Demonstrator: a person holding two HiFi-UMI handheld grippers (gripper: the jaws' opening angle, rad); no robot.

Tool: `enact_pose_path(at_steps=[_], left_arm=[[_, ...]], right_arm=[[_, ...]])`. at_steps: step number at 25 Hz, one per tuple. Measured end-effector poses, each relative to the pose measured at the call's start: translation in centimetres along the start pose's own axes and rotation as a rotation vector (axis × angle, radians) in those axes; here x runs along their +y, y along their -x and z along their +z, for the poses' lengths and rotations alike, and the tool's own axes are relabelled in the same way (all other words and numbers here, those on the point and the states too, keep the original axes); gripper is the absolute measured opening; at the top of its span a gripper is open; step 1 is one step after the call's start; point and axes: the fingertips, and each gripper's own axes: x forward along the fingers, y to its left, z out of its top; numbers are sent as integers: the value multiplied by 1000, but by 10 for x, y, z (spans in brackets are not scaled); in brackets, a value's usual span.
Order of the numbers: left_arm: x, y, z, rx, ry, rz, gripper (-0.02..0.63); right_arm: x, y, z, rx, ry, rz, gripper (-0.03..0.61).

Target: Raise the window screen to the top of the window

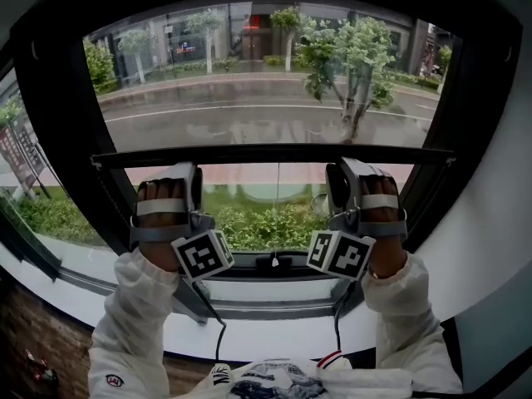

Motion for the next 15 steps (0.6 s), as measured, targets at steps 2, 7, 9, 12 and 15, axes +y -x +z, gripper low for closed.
enact_pose_path(at_steps=[2, 7, 9, 12, 15], left_arm=[[4, -1, 2, -6, 20, 11, 141], [30, -5, 0, 1, -2, 47, 141], [32, -5, 0, -7, 5, 48, 140], [19, -3, 1, -13, 16, 43, 140], [13, -1, 0, -11, 17, 57, 140]], right_arm=[[-4, -1, 1, -2, -3, -16, 123], [-29, -6, 4, -6, -6, -46, 112], [-31, -6, 5, -6, -8, -56, 112], [-20, -3, 4, -9, -11, -63, 109], [-15, -1, 4, -15, -14, -80, 106]])
